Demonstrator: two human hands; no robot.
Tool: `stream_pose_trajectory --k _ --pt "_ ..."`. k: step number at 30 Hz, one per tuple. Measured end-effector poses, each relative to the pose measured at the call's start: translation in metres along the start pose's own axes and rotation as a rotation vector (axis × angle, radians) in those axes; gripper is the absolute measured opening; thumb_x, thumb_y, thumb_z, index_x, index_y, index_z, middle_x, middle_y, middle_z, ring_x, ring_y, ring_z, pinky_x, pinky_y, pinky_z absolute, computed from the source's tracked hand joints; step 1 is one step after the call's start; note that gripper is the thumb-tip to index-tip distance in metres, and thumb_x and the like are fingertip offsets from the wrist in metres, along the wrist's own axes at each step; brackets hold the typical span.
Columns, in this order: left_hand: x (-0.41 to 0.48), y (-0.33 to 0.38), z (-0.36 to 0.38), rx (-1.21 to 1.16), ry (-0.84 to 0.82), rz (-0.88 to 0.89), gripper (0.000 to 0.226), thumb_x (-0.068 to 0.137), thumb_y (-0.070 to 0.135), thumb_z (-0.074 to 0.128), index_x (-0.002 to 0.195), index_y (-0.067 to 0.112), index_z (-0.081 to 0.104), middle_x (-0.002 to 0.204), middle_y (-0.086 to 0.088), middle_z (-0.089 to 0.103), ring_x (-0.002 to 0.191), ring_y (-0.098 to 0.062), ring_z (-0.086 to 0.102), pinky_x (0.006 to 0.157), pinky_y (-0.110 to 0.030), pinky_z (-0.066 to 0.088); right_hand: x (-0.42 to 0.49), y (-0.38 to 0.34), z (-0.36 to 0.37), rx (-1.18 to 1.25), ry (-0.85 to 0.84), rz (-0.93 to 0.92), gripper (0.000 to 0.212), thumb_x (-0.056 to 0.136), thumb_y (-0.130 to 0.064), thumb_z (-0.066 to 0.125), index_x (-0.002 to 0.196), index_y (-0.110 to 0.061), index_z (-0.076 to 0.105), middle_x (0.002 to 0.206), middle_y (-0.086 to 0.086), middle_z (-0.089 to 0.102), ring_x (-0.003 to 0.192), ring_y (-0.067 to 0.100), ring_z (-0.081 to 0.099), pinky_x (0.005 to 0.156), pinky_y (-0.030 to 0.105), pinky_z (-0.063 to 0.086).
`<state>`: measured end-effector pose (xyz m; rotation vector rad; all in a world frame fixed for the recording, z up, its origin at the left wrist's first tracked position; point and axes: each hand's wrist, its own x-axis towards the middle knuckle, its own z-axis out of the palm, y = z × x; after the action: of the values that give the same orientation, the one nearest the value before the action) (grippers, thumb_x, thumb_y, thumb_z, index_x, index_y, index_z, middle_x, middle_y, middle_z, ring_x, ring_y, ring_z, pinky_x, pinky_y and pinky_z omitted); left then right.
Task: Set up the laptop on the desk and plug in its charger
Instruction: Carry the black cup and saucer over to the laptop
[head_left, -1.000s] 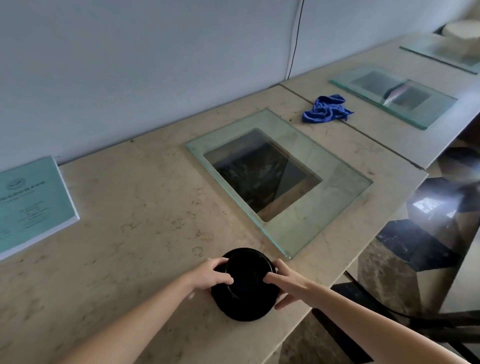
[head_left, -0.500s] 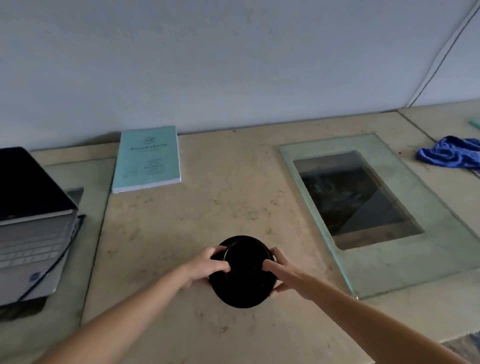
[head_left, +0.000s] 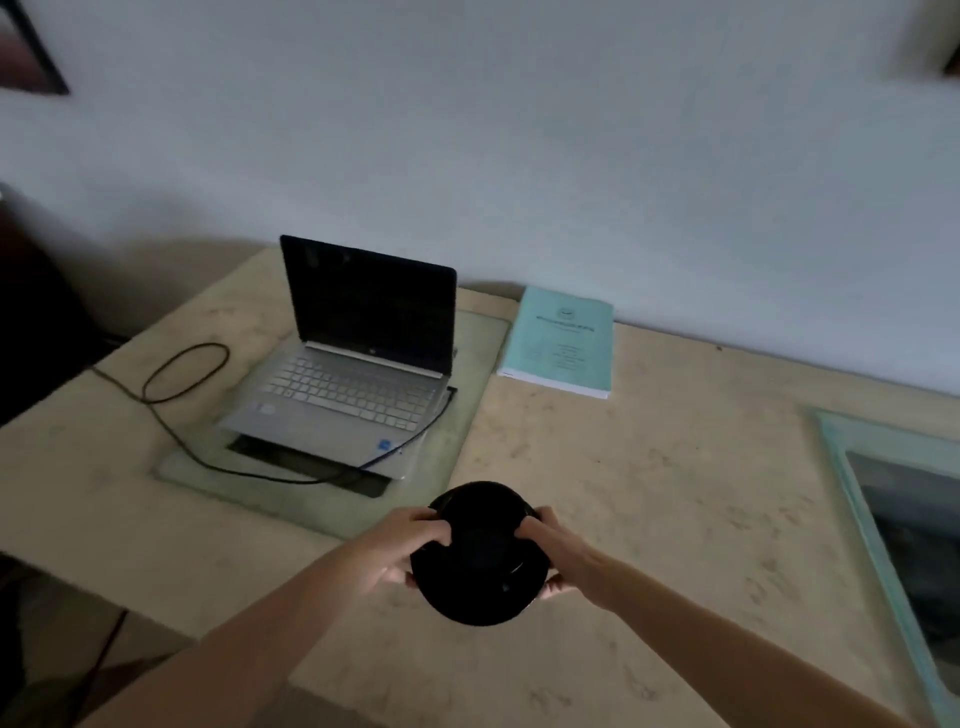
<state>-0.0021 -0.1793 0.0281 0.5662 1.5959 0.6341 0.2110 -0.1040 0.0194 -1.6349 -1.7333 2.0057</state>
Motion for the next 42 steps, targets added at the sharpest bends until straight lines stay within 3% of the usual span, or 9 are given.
stream_pose_trajectory --k 6,9,12,17,22,26,31,35,42 --pt "-0.049 -0.036 -0.122 -0.029 0.119 0.056 0.009 0.063 0.022 0.065 0.070 0.021 0.070 0.067 0.002 0.064 0.063 -0.015 0.063 0.052 -0.023 0.051 0.029 -0.058 0.122 -0.010 -0.068 -0.041 0.051 0.067 -0.052 0.050 0.112 -0.028 0.042 0.108 0.007 0.057 0.089 0.022 0.063 0.057 0.028 0.056" --pt "-0.067 -0.053 -0.174 -0.044 0.169 0.075 0.015 0.068 0.024 0.064 0.082 0.020 0.069 0.080 0.000 0.065 0.072 -0.015 0.063 0.051 -0.021 0.050 0.045 -0.085 0.175 -0.020 -0.085 -0.057 0.044 0.079 -0.044 0.049 0.116 -0.023 0.041 0.105 0.007 0.056 0.089 0.023 0.062 0.059 0.030 0.056" --pt "-0.078 -0.071 -0.218 -0.055 0.233 0.078 0.029 0.067 0.027 0.063 0.095 0.022 0.070 0.103 -0.003 0.067 0.093 -0.018 0.065 0.061 -0.026 0.058 0.057 -0.106 0.216 -0.051 -0.131 -0.073 0.037 0.086 -0.038 0.048 0.119 -0.023 0.040 0.107 0.005 0.056 0.095 0.023 0.061 0.065 0.033 0.057" --pt "-0.087 -0.094 -0.277 -0.098 0.291 0.077 0.040 0.056 0.037 0.066 0.095 0.028 0.066 0.108 0.002 0.062 0.099 -0.017 0.060 0.058 -0.028 0.057 0.078 -0.132 0.268 -0.078 -0.234 -0.084 0.035 0.089 -0.035 0.046 0.121 -0.022 0.039 0.121 0.009 0.054 0.105 0.026 0.061 0.069 0.035 0.059" --pt "-0.067 -0.103 -0.335 -0.174 0.338 0.030 0.033 0.065 0.030 0.070 0.095 0.024 0.058 0.107 0.003 0.055 0.092 -0.014 0.056 0.052 -0.028 0.056 0.118 -0.166 0.304 -0.124 -0.265 -0.078 0.038 0.088 -0.032 0.048 0.123 -0.021 0.041 0.122 0.009 0.054 0.103 0.026 0.063 0.075 0.042 0.060" --pt "-0.043 -0.080 -0.381 -0.159 0.383 0.019 0.027 0.073 0.029 0.070 0.094 0.025 0.052 0.104 0.006 0.051 0.089 -0.011 0.053 0.049 -0.025 0.054 0.162 -0.208 0.321 -0.144 -0.243 -0.048 0.041 0.087 -0.033 0.051 0.124 -0.022 0.040 0.123 0.012 0.052 0.101 0.029 0.063 0.079 0.044 0.059" --pt "-0.021 -0.034 -0.449 -0.109 0.363 0.051 0.030 0.073 0.031 0.070 0.096 0.024 0.052 0.103 0.007 0.050 0.089 -0.009 0.054 0.054 -0.025 0.056 0.212 -0.271 0.333 -0.124 -0.219 -0.043 0.036 0.084 -0.033 0.053 0.117 -0.021 0.046 0.121 0.011 0.052 0.099 0.031 0.064 0.073 0.042 0.061" --pt "-0.002 0.005 -0.496 -0.086 0.351 0.094 0.019 0.078 0.028 0.068 0.085 0.020 0.053 0.093 0.005 0.054 0.081 -0.010 0.057 0.050 -0.021 0.052 0.249 -0.320 0.340 -0.071 -0.166 -0.029 0.037 0.083 -0.030 0.056 0.118 -0.021 0.050 0.118 0.011 0.056 0.097 0.033 0.065 0.073 0.044 0.061" --pt "0.078 0.065 -0.562 -0.096 0.236 0.103 0.020 0.079 0.019 0.066 0.081 0.009 0.049 0.090 -0.009 0.055 0.088 -0.025 0.060 0.066 -0.035 0.050 0.315 -0.378 0.349 -0.040 0.040 0.028 0.037 0.085 -0.038 0.053 0.116 -0.018 0.050 0.106 0.007 0.058 0.087 0.028 0.068 0.071 0.041 0.061"
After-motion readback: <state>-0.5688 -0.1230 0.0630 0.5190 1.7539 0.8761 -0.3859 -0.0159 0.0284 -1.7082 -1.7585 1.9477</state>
